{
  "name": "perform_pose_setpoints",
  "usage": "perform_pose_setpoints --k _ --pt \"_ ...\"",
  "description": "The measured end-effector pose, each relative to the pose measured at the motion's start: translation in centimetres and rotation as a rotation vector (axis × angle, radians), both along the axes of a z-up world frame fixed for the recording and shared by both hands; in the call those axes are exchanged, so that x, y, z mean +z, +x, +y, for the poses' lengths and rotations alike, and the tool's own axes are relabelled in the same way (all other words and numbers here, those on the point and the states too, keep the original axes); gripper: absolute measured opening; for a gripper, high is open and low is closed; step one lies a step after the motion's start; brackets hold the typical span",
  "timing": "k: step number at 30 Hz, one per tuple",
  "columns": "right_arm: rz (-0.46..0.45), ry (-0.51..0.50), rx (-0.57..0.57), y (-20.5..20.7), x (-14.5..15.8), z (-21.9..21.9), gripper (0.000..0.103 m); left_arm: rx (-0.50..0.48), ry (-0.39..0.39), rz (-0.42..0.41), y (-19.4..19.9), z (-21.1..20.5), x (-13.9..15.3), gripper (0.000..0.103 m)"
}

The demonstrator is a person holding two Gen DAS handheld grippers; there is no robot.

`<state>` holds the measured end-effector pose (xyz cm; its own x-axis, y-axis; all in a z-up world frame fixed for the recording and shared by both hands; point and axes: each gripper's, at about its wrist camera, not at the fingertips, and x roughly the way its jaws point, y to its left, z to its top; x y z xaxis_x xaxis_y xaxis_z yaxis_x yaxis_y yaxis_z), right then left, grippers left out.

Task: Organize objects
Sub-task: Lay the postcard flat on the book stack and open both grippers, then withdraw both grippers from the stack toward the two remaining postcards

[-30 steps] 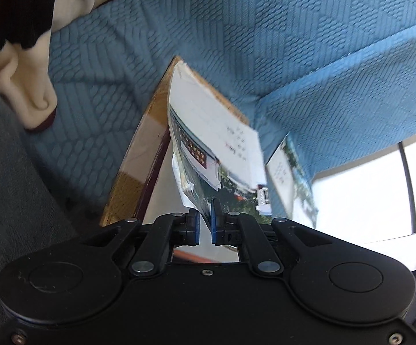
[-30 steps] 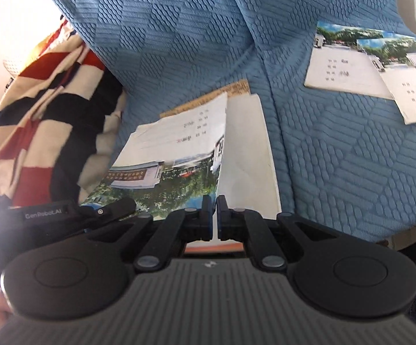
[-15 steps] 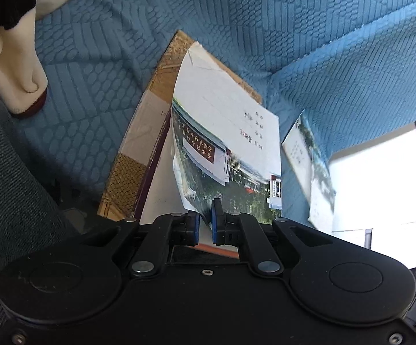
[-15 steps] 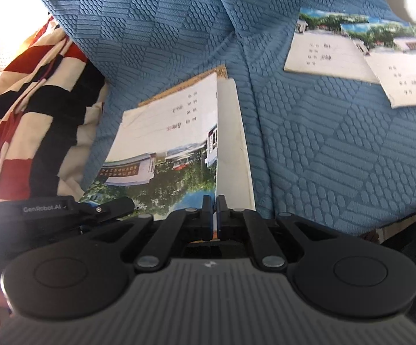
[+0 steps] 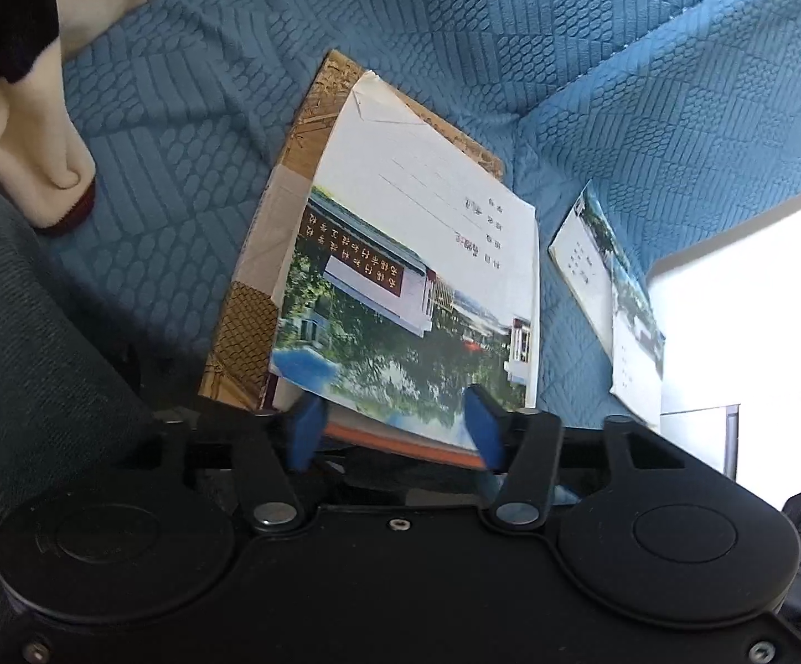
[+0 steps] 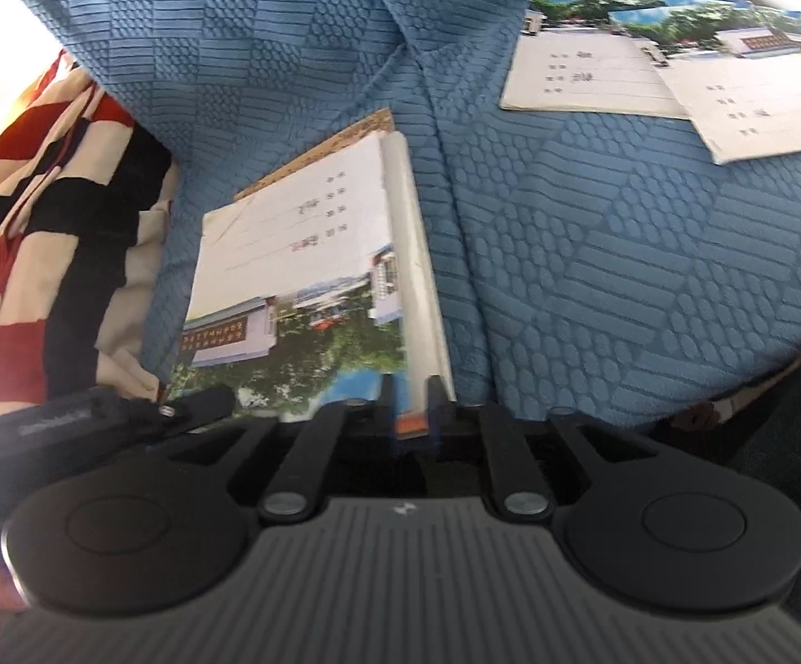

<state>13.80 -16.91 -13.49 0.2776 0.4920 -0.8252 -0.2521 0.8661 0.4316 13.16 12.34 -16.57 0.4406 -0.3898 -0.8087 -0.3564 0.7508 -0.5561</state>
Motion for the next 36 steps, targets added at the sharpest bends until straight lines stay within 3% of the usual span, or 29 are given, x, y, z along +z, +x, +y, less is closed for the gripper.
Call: perform_pose_setpoints --k 8,20,29,36 --pt "-0.085 0.007 0.01 -0.6 3.0 -0.6 0.028 -0.007 0.081 -0.035 -1.3 0.1 2.6 0.066" --pt "-0.27 0.046 0.052 -2.0 10.3 -0.7 0.028 -0.014 0.228 -0.23 -2.7 -0.3 11.1 0.078" --pt "-0.401 0.057 0.037 -3.6 15.0 -2.3 0.028 -0.034 0.263 -0.365 -3.7 -1.7 16.7 0.086" --pt "-0.418 0.057 0.02 -5.1 16.8 -3.8 0.028 -0.055 0.271 -0.414 -4.4 -3.1 18.4 0.094"
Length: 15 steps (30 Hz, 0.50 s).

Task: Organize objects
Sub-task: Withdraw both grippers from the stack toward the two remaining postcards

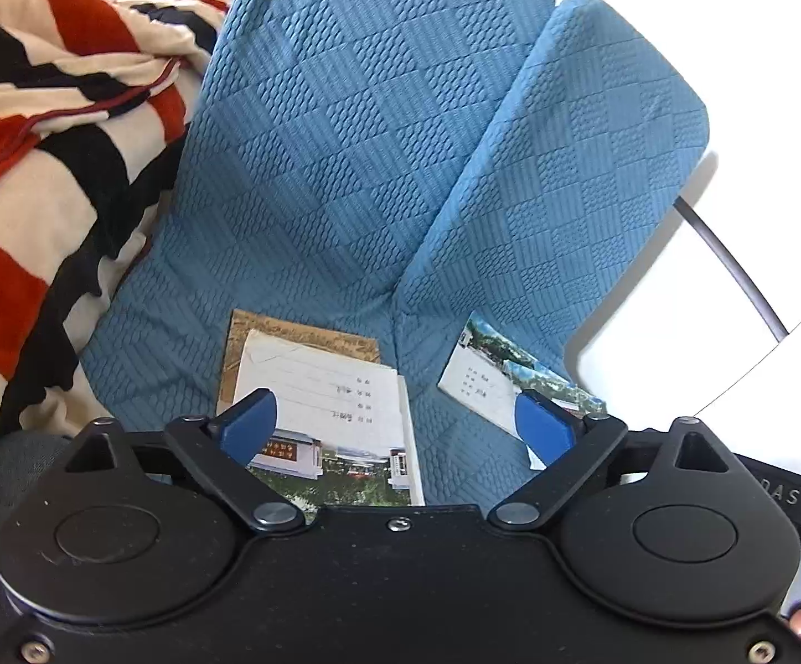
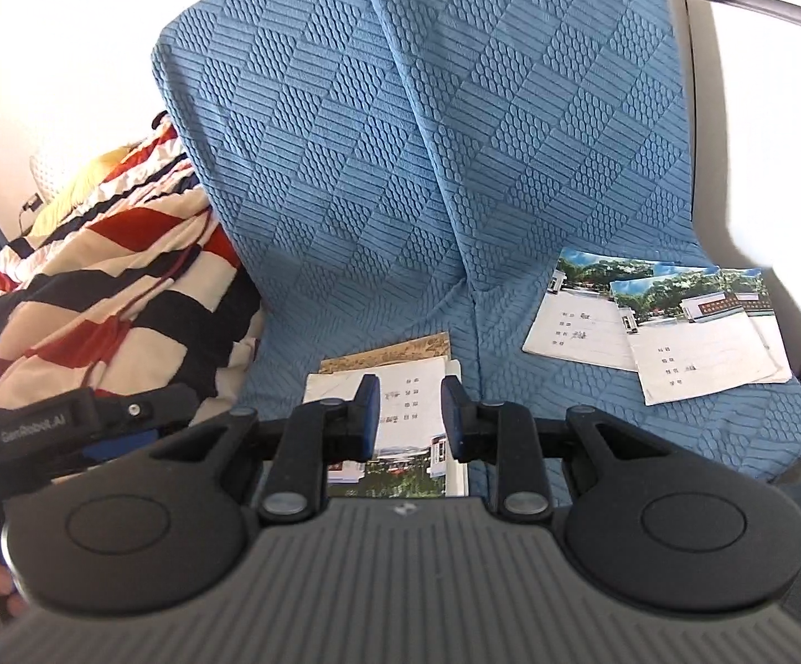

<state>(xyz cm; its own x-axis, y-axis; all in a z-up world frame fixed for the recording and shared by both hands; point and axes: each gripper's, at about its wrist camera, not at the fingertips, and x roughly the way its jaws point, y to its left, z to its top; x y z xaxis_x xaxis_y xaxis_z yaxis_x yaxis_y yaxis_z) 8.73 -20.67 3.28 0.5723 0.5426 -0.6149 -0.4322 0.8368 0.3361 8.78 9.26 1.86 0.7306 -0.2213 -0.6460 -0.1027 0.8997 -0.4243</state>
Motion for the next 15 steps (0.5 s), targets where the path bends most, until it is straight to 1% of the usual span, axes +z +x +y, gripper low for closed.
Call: perform_pose_setpoints --k 4,7,8,9,10,11,12,13,15 --pt "-0.016 -0.002 -0.006 -1.1 0.7 -0.7 0.028 -0.015 0.021 -0.019 -0.7 -0.8 0.8 0.1" --pt "-0.028 -0.021 -0.032 -1.6 0.6 -1.3 0.03 -0.029 0.009 -0.041 -1.2 -1.2 1.0 0.102" --pt "-0.036 -0.03 -0.054 -1.7 0.4 -1.6 0.04 -0.035 0.007 -0.043 -1.2 -1.3 1.0 0.102" --pt "-0.042 -0.038 -0.08 -1.8 0.1 -1.9 0.056 -0.041 0.008 -0.043 -1.2 -1.5 0.9 0.102" --pt "-0.043 -0.044 -0.101 -1.7 -0.3 -2.2 0.065 -0.045 0.014 -0.041 -1.2 -1.8 0.8 0.102" --pt "-0.043 -0.048 -0.113 -1.7 -0.5 -2.4 0.082 -0.049 0.022 -0.036 -1.2 -2.1 0.6 0.102" --pt "-0.041 -0.047 -0.115 -1.7 -0.8 -2.7 0.088 -0.053 0.027 -0.03 -1.2 -2.3 0.3 0.102" --pt "-0.035 -0.053 -0.115 -1.6 -1.2 -2.9 0.086 -0.058 0.027 -0.025 -1.2 -2.5 0.0 0.102" --pt "-0.008 -0.069 -0.102 -1.4 -1.9 -3.1 0.086 -0.069 0.023 -0.011 -1.0 -2.9 -0.4 0.102"
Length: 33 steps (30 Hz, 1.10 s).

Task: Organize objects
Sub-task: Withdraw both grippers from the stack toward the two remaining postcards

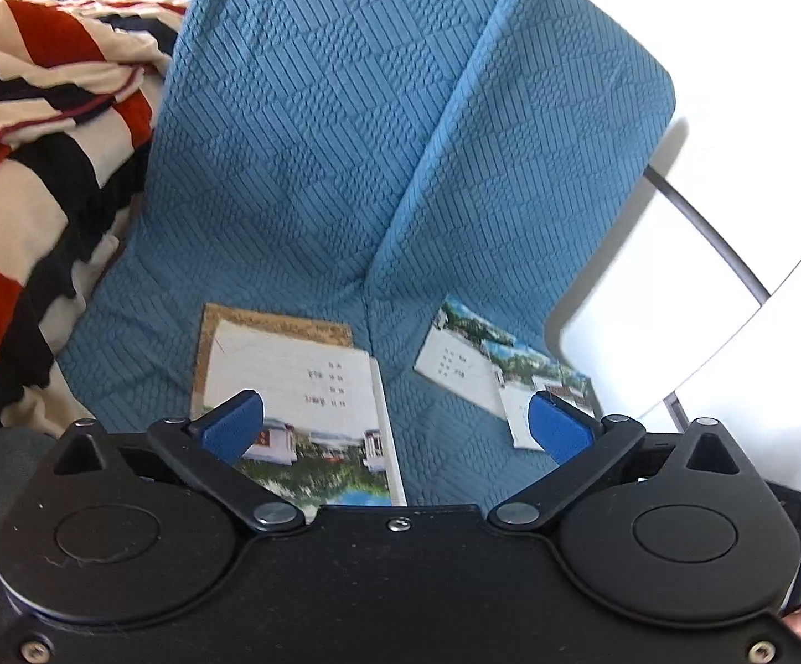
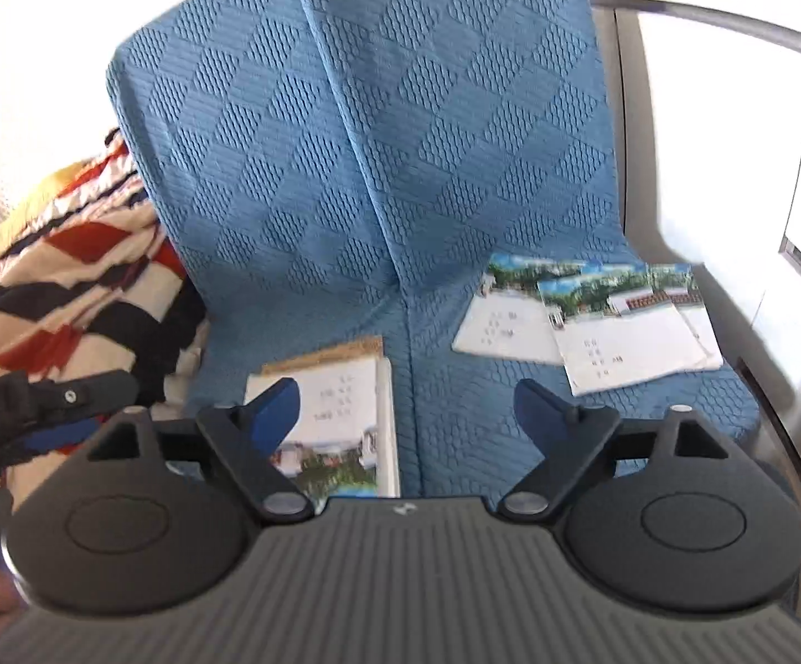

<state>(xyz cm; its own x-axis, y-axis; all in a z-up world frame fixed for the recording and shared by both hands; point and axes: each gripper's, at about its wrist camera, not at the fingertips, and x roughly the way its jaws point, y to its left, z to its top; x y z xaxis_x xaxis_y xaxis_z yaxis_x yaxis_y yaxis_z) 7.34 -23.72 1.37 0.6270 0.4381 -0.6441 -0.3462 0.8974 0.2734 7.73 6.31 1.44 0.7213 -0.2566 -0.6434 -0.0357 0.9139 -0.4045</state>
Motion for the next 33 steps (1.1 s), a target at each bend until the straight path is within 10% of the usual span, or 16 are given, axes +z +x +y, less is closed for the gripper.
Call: perform_pose_setpoints --k 33 --pt "0.025 -0.014 -0.078 0.1 -2.1 -5.1 0.086 -0.094 0.037 -0.015 0.6 -6.9 -0.5 0.102"
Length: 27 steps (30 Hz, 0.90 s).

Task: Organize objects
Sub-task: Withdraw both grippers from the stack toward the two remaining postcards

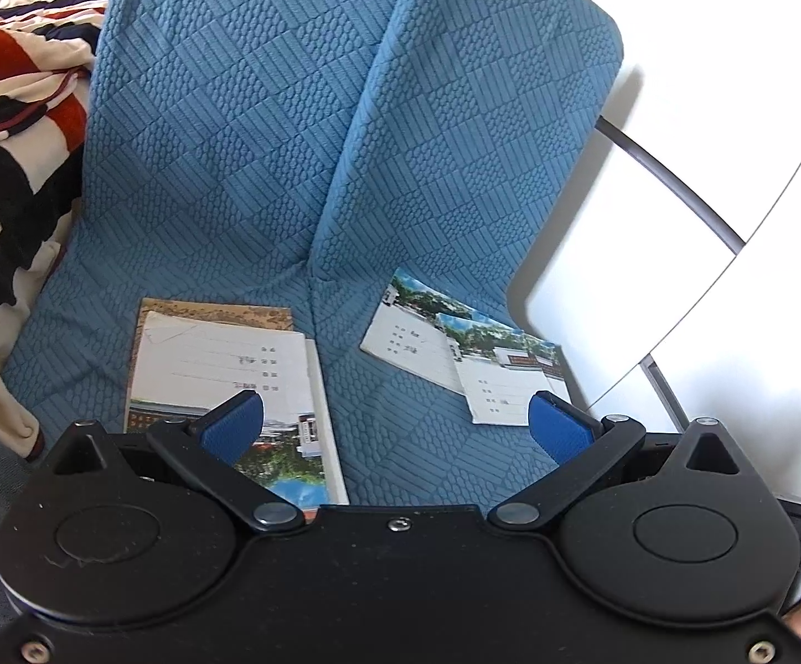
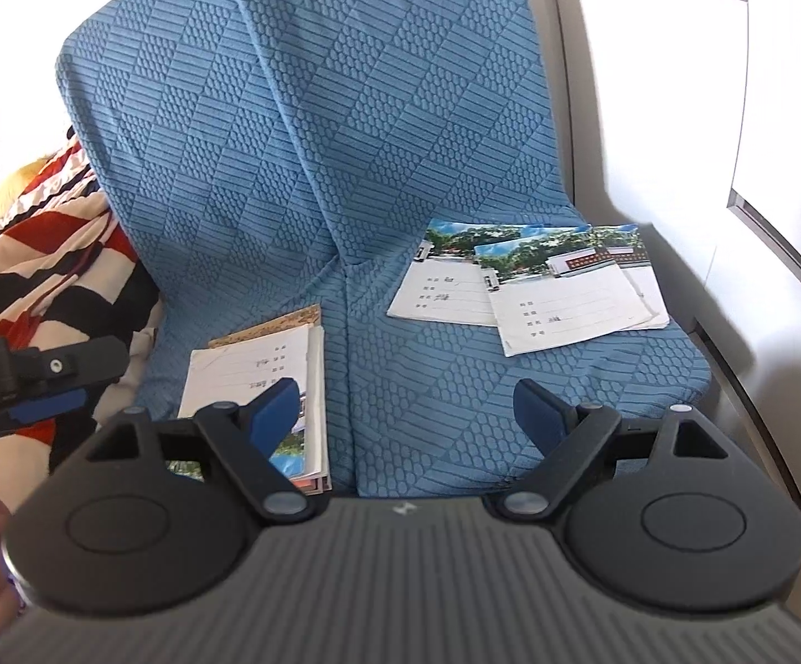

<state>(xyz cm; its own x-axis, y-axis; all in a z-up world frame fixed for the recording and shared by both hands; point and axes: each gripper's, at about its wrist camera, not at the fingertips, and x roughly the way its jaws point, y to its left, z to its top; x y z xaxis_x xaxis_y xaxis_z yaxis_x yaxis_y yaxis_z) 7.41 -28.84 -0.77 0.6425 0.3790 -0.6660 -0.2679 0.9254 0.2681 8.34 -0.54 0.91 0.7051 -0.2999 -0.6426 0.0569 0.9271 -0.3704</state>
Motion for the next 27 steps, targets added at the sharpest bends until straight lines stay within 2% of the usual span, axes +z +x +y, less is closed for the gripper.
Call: perform_pose_setpoints --k 23,27 --pt "-0.002 0.012 -0.109 0.5 -0.8 -5.5 0.086 -0.092 0.001 0.004 0.8 -6.2 0.1 0.102" --pt "-0.007 0.015 -0.136 0.7 -0.9 -6.6 0.086 -0.077 -0.004 -0.001 1.0 -6.7 0.3 0.102"
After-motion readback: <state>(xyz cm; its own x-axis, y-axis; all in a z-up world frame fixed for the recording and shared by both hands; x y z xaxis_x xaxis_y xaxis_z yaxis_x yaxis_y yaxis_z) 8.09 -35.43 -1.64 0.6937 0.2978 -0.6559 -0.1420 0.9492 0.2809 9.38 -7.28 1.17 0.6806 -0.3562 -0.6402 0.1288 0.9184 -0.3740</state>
